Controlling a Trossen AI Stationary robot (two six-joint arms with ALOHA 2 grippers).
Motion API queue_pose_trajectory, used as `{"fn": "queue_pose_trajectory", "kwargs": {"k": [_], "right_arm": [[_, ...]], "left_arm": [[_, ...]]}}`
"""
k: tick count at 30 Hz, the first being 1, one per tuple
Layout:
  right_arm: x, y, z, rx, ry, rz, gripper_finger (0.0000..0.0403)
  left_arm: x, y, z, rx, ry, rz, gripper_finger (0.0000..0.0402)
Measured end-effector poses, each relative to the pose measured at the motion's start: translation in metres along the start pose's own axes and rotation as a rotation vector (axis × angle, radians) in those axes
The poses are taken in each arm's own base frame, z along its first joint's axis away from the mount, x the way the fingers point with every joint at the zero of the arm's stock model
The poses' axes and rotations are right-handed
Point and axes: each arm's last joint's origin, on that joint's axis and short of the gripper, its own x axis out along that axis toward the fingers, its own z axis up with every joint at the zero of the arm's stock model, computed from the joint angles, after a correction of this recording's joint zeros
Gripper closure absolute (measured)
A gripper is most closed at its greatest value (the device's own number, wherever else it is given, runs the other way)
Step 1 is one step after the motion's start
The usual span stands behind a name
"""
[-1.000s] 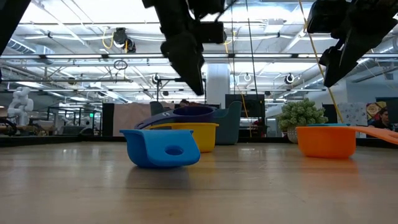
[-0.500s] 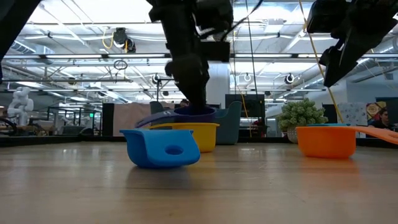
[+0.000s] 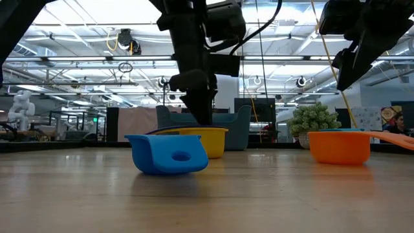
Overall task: Nest measuring cups in basket
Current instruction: Stack the orange measuring cup on top of dark blue measuring cup
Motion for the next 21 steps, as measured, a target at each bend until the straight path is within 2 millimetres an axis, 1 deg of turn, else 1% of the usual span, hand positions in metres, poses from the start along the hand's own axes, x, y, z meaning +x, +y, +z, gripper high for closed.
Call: {"fn": "queue_pose_trajectory", "kwargs": {"k": [2,5,7,11,13,15,16,18,21], "right_arm": [[0.0,0.0,0.0,0.0,-0.001,0.0,0.0115],[0.0,0.0,0.0,-0.001,0.001,-0.001,0.0115],[0.0,0.0,0.0,-0.009,0.005,-0.004,0.0115],[0.0,0.0,-0.001,-0.027,0.006,-0.006,0.0115],[0.0,-0.001,-0.001,-0.033,0.006,-0.007,0.0115],[0.0,-0.001,-0.001,-0.035,0.008,-0.009,0.0115],[0.0,-0.001,-0.001,-0.037,0.013,-0.011,0.0115],[0.0,-0.001,-0.002,-0.047,0.018,-0.016,0.0115],[0.0,-0.002,-0.003,-0.069,0.026,-0.022,0.0115]], "left_arm": [[-0.001,0.0,-0.002,0.01,0.02,0.001,0.0289],[-0.014,0.002,-0.004,0.013,0.016,0.037,0.0289],[-0.031,0.004,-0.004,0.004,-0.025,0.055,0.0289],[-0.071,0.009,-0.004,-0.043,-0.142,0.082,0.0289],[-0.089,0.008,-0.006,-0.074,-0.192,0.087,0.0289],[-0.106,0.0,-0.006,-0.09,-0.248,0.083,0.0289],[-0.11,-0.007,-0.005,-0.089,-0.257,0.073,0.0289],[-0.115,-0.023,-0.002,-0.084,-0.281,0.052,0.0289],[-0.116,-0.048,0.0,-0.108,-0.278,0.038,0.0289]]}}
